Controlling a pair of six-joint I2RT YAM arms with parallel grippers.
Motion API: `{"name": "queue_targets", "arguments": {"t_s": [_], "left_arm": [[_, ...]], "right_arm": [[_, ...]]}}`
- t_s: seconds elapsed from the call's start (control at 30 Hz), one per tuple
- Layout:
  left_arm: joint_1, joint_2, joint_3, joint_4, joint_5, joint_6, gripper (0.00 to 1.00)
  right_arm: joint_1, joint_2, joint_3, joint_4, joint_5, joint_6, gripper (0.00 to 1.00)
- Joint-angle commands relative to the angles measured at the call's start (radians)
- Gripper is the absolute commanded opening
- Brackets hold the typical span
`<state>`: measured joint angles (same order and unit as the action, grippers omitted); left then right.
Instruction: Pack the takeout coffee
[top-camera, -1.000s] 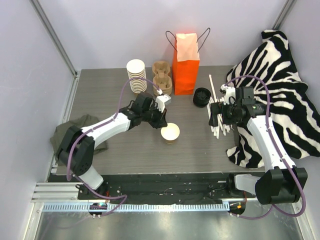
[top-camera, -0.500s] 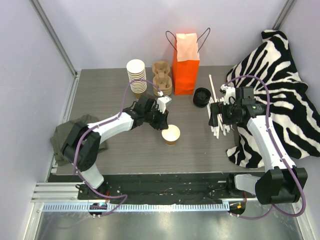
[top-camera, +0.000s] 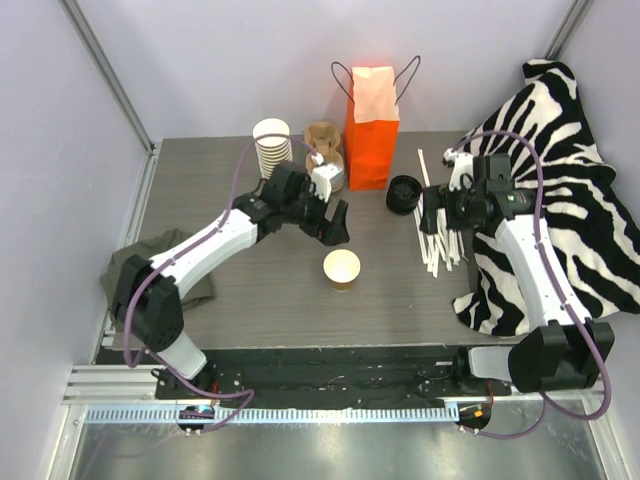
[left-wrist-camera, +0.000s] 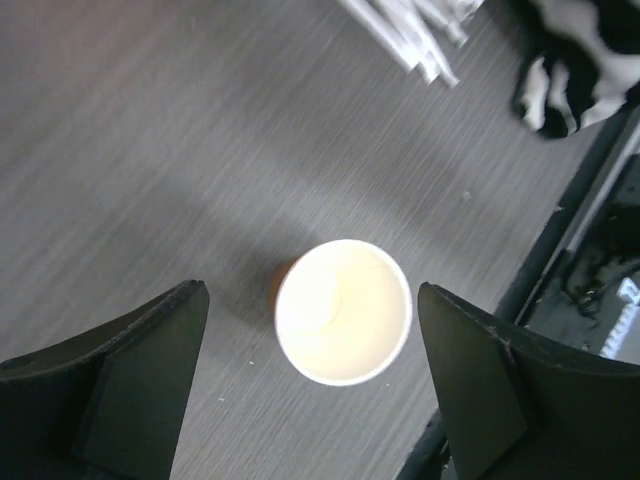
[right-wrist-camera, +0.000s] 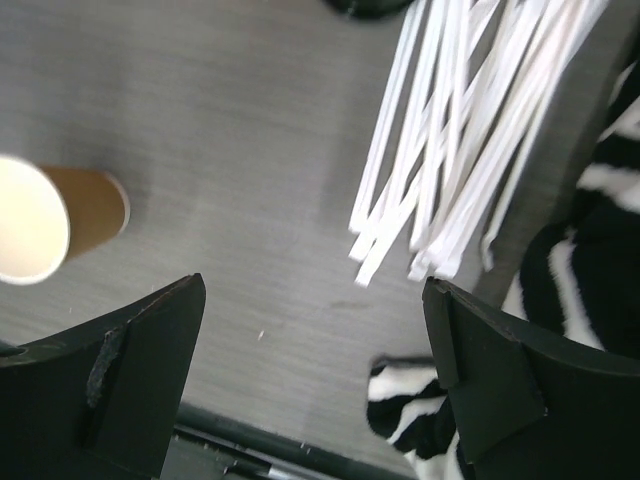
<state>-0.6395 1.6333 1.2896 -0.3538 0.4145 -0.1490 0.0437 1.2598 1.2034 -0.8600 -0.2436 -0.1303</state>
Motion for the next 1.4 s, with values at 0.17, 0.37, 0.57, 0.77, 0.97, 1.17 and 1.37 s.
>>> {"name": "queue_targets", "arguments": {"t_s": [0.17, 0.37, 0.57, 0.77, 0.97, 1.17, 1.37], "left_arm": [[0.060, -0.230, 0.130, -0.189, -0.040, 0.034, 1.00], [0.093, -0.309, 0.067, -0.192, -0.078, 0.035, 1.00], [0.103, -0.329, 0.039, -0.194, -0.141, 0.055, 1.00], [0.106, -0.323, 0.033, -0.194, -0.140, 0.052, 1.00], [0.106, -0.310, 0.036, -0.194, -0.138, 0.058, 1.00], [0.106, -0.280, 0.045, -0.194, -0.141, 0.055, 1.00], [0.106, -0.263, 0.053, -0.186, -0.137, 0.052, 1.00]], "right_arm": [[-0.004, 0.199, 0.241, 0.197, 0.128, 0.066, 0.92], [-0.004, 0.386, 0.340, 0.265, 0.155, 0.164, 0.64], [-0.002, 0.547, 0.412, 0.291, 0.159, 0.244, 0.62], [-0.002, 0.667, 0.473, 0.296, 0.168, 0.281, 0.60], [-0.008, 0.748, 0.516, 0.294, 0.173, 0.285, 0.55], [-0.010, 0.791, 0.548, 0.282, 0.164, 0.290, 0.50], [-0.013, 0.816, 0.568, 0.277, 0.156, 0.291, 0.47]]}}
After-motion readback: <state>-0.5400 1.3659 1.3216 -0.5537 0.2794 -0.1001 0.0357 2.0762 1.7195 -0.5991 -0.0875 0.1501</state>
